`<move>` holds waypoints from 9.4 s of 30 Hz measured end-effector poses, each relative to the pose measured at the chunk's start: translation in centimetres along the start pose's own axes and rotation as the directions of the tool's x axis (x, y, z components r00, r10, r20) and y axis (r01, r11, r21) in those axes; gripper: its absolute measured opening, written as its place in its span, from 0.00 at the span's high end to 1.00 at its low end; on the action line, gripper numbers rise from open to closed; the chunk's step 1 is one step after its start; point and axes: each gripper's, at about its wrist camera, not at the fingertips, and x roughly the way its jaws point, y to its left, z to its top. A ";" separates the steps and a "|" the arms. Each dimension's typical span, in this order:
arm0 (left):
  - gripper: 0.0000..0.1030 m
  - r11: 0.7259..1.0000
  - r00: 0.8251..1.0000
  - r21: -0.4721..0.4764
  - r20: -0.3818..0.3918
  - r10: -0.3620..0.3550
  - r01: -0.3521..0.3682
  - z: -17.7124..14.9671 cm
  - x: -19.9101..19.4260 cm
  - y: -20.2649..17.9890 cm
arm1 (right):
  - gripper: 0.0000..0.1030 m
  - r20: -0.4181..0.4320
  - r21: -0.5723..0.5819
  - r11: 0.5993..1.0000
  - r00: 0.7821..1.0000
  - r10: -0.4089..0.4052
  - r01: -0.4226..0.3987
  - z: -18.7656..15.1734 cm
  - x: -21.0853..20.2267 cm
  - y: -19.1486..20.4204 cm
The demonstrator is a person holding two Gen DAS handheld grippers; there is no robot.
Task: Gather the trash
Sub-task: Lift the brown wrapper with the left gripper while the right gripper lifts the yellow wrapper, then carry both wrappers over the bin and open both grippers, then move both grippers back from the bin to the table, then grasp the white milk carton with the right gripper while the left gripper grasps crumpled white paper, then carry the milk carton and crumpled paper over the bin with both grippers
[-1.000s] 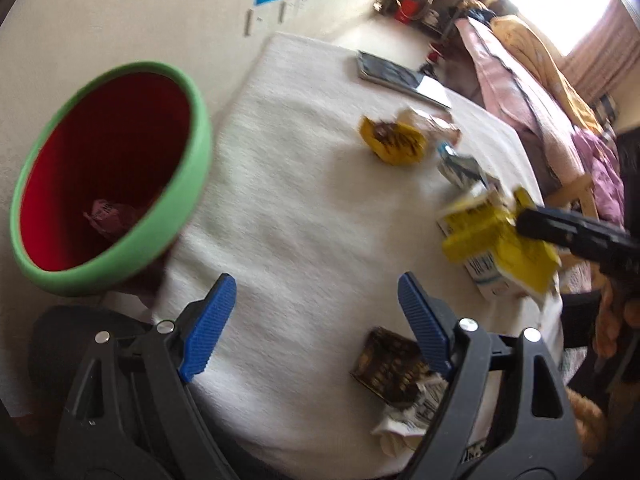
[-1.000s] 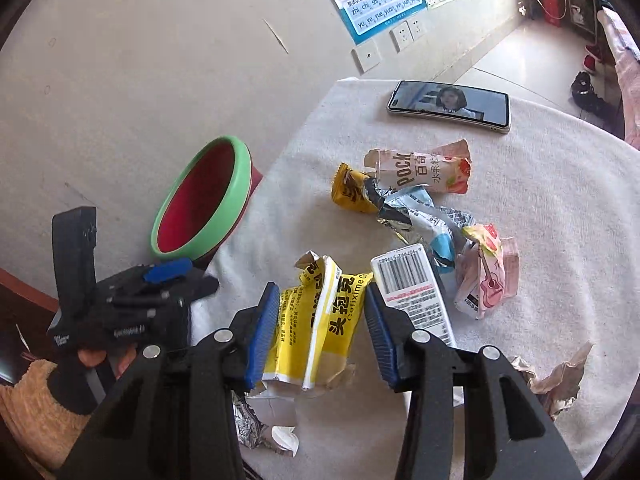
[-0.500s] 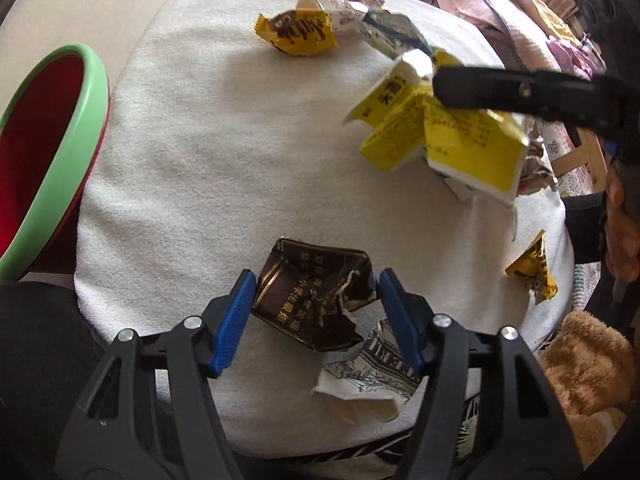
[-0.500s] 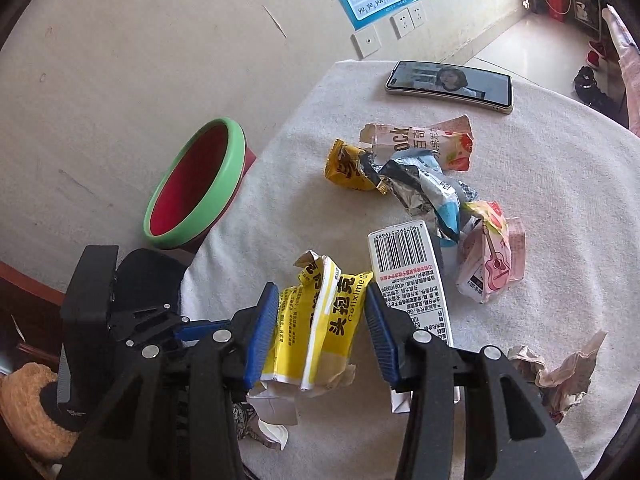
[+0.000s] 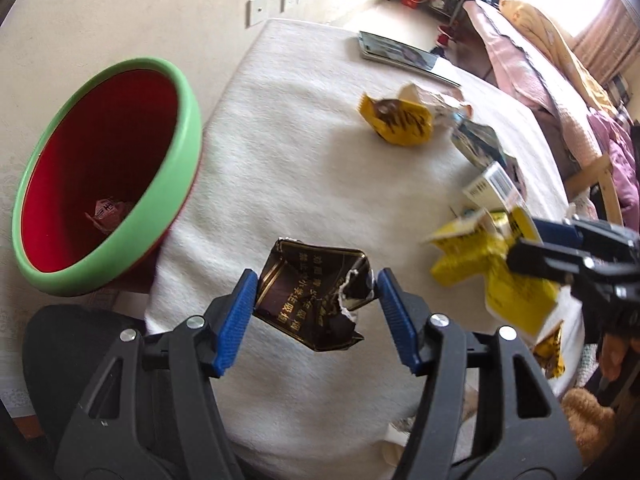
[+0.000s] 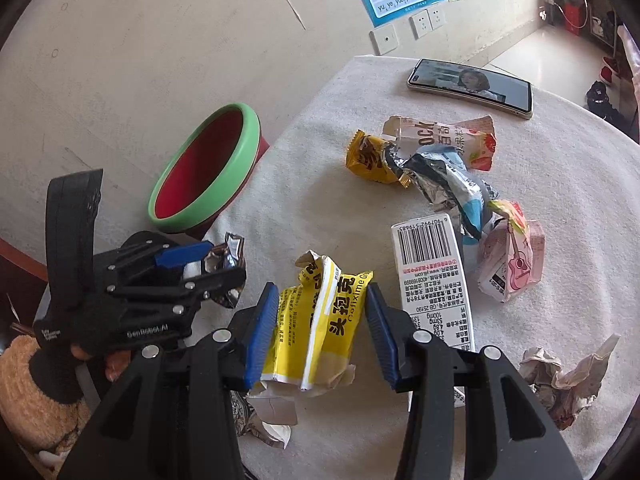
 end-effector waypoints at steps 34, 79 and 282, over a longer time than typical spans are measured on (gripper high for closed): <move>0.42 0.998 1.000 -0.055 0.006 0.006 -0.006 0.1 0.9 0.8 | 0.53 -0.130 -0.058 0.998 0.991 -0.025 0.017 -1.9 1.0 0.6; 0.42 0.998 0.999 -0.070 0.048 -0.003 0.006 0.1 0.2 1.0 | 0.53 0.133 -0.015 0.999 0.991 -0.028 0.031 1.9 -1.8 4.8; 0.54 0.970 0.972 -0.214 0.179 0.152 -0.112 3.1 -6.1 10.5 | 0.62 0.115 -0.206 0.978 0.993 -0.014 0.038 5.7 1.9 12.1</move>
